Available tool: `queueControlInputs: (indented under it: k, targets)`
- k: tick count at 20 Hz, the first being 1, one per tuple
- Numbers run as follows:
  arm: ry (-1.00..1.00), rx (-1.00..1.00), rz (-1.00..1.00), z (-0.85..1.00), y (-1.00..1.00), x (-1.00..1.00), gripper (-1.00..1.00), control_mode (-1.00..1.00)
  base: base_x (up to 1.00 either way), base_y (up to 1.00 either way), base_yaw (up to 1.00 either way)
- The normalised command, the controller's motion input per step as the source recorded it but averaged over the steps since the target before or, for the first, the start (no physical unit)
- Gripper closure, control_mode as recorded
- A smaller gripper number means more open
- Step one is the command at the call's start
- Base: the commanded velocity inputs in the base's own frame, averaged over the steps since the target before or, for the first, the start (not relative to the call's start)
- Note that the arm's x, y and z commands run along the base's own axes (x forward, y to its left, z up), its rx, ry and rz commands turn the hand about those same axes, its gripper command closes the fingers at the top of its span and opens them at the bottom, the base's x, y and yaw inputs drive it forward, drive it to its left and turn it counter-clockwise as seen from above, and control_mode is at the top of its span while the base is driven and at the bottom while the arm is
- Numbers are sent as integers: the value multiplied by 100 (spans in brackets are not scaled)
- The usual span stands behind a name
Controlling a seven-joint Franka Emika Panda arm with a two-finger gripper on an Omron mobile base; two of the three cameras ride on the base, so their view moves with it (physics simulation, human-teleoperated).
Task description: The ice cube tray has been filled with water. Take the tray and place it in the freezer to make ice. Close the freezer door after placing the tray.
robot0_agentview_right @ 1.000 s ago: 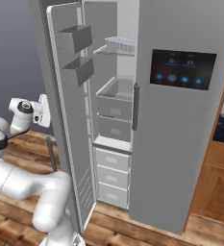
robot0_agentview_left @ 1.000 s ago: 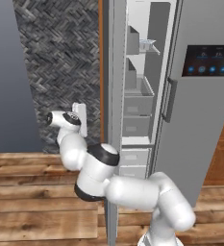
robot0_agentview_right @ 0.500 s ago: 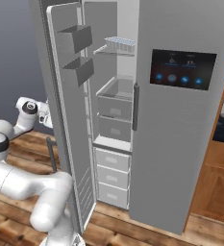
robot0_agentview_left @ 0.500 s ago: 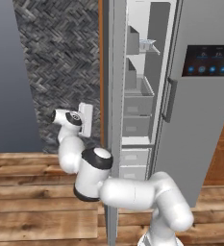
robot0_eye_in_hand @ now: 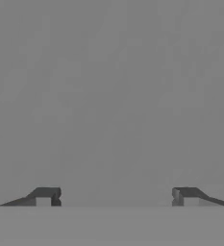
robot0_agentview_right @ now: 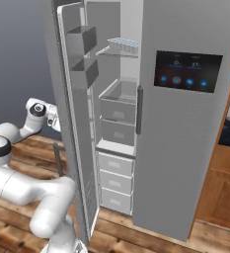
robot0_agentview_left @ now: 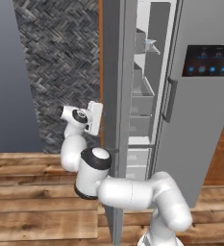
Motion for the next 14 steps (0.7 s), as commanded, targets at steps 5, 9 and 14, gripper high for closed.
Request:
queueControlInputs:
  k: [5, 9, 14]
  targets:
    - [0, 0, -12, 0, -96, -35, -100, -100, 0, 0, 0]
    - [0, 0, -9, 0, -96, -24, -100, -100, 0, 0, 0]
    - [0, 0, -2, 0, -91, -1, -100, -100, 0, 0, 0]
